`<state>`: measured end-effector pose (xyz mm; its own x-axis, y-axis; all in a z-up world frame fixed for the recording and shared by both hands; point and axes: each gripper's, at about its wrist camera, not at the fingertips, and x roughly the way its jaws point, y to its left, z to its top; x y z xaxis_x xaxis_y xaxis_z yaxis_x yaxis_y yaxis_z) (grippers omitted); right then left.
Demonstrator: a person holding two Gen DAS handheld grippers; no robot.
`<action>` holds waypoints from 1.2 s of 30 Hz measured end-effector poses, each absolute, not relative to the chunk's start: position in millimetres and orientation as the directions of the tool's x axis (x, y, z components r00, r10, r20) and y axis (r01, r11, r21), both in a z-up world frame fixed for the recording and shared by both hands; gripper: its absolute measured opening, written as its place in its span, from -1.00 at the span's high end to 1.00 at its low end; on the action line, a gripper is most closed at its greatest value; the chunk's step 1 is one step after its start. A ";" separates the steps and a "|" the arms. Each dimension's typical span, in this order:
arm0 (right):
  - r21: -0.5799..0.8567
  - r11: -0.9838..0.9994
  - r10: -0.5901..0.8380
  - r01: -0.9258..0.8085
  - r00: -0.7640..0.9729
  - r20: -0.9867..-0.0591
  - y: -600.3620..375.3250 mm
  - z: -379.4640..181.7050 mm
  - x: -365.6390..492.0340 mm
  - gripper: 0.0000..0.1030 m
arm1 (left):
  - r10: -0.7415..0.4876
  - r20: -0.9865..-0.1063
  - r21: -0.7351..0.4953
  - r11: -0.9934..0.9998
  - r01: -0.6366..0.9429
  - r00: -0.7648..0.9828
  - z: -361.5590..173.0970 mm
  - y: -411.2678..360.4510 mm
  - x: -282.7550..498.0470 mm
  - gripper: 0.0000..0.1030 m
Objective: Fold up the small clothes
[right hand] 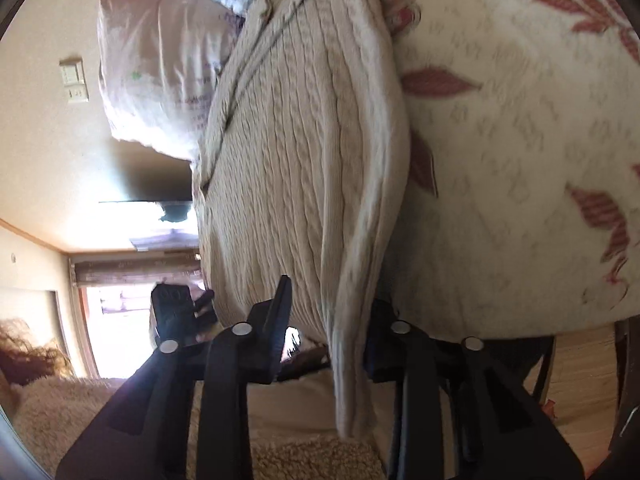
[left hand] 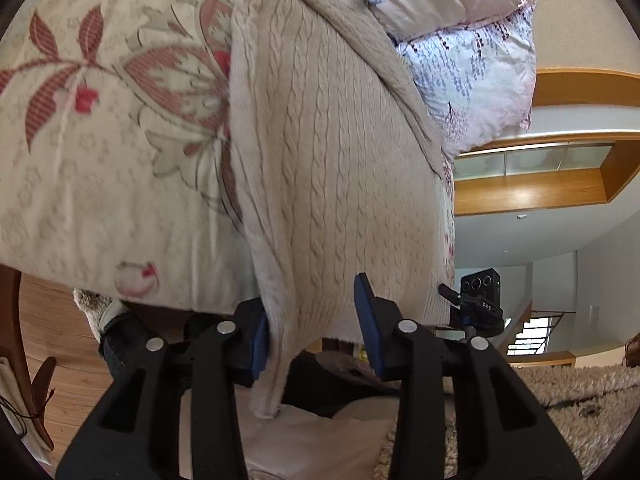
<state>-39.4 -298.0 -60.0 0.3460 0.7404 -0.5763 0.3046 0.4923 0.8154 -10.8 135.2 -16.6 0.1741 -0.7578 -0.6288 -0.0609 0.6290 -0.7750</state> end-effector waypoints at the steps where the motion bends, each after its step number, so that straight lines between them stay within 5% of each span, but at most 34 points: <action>1: 0.816 0.494 0.747 0.302 0.334 -0.576 -295.6 -60.5 -40.8 0.49 | -0.758 -0.630 -0.774 0.630 -0.059 0.167 -16.4 133.3 -11.3 0.28; 5: 0.812 0.508 0.756 0.286 0.305 -0.580 -289.3 -58.9 -42.1 0.59 | -0.755 -0.644 -0.764 0.643 -0.050 0.122 -14.9 125.0 -12.5 0.33; 13: 0.815 0.535 0.740 0.223 0.341 -0.580 -290.2 -41.4 -31.3 0.81 | -0.763 -0.638 -0.768 0.640 -0.011 0.103 -4.5 119.8 -6.2 0.82; 36: 0.647 0.762 0.422 0.035 0.731 -0.536 -314.5 72.4 51.6 0.84 | -0.759 -0.437 -0.850 0.524 0.053 0.483 77.3 169.1 127.1 0.86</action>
